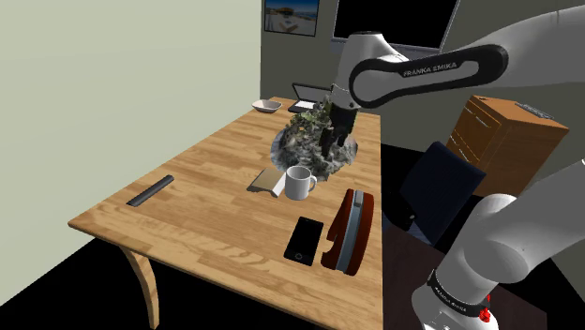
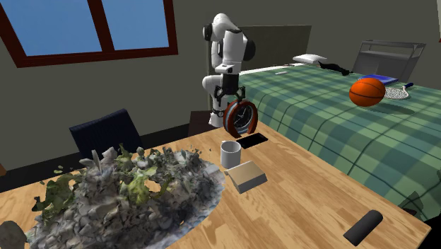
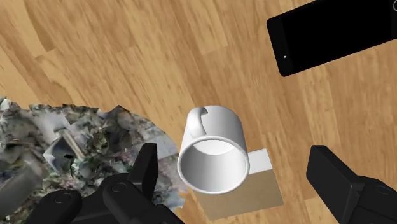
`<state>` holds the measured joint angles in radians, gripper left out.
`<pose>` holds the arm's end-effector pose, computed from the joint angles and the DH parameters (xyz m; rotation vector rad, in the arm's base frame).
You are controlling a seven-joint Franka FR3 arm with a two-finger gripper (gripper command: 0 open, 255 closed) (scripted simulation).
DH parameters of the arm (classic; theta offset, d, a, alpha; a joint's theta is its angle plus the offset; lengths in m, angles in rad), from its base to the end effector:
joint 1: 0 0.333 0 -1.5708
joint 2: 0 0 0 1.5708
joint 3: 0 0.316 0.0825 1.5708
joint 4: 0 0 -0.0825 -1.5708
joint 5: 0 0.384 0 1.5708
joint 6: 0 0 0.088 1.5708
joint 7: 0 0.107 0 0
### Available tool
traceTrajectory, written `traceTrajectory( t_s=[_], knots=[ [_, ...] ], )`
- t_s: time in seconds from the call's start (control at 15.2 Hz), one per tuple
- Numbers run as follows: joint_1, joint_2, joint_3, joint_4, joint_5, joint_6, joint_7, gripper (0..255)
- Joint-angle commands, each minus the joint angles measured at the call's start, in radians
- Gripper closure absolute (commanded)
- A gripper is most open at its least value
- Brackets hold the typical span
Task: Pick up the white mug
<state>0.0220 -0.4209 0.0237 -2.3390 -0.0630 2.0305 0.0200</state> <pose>0.4345 0.0171 0.5056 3.0717 0.0752 0.1757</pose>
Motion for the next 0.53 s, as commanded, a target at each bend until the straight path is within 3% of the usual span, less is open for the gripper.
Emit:
traceTrajectory(
  t_s=[0.0,0.46],
  knots=[
    [0.000,0.087,-0.001,0.031,0.006,0.044,0.002,0],
    [0.013,0.352,0.011,0.140,0.030,0.157,0.029,0]
  ],
)
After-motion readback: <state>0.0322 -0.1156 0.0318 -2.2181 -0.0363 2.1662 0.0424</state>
